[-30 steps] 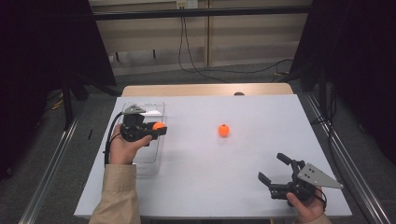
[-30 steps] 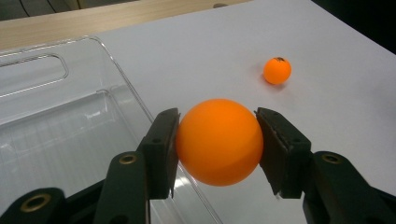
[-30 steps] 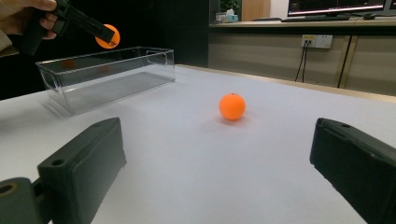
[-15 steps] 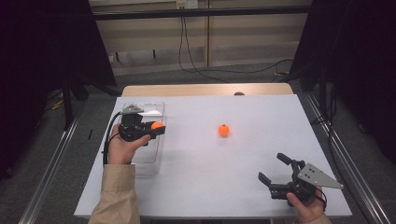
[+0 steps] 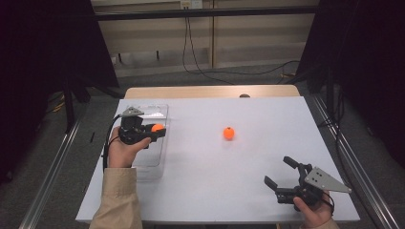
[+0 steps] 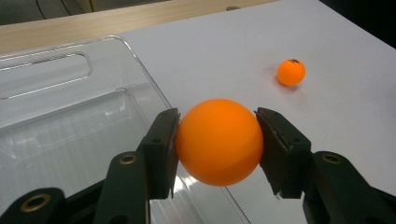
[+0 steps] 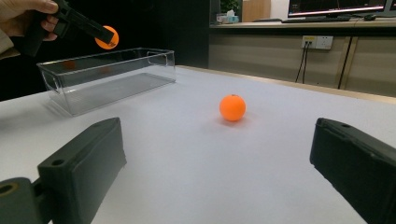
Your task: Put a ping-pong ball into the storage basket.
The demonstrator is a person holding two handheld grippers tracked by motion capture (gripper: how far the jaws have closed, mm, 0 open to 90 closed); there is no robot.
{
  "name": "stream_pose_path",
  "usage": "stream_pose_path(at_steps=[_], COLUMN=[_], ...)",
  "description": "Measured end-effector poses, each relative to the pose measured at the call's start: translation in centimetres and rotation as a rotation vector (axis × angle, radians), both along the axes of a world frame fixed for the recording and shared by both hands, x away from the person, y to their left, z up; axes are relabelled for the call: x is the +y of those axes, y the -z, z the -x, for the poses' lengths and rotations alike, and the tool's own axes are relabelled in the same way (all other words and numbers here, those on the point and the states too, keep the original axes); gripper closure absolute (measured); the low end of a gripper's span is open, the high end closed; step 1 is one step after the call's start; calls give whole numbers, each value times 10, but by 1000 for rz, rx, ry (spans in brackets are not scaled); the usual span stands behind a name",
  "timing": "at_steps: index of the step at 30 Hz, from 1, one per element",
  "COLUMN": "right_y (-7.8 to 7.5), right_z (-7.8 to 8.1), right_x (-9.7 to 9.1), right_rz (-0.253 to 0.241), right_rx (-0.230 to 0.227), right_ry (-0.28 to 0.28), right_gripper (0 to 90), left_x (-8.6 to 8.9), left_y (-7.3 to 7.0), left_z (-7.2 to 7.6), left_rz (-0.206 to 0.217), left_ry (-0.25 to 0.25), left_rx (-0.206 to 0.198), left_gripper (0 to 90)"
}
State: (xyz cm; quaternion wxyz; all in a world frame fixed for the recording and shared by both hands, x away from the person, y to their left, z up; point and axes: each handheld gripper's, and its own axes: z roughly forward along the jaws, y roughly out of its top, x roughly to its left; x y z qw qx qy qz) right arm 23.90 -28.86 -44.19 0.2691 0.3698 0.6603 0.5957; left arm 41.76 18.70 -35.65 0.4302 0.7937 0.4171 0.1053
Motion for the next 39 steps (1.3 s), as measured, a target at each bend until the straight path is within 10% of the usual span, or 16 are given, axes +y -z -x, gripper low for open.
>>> stream_pose_path(at_steps=[39], right_y=[0], right_z=[0], right_x=[1], right_rz=[-10], right_rx=[-2], right_ry=[-1], right_gripper=[24], left_x=[17], left_y=[2], left_z=[-1], left_rz=[-35], left_ry=[-43], left_rx=[-44], left_gripper=[510])
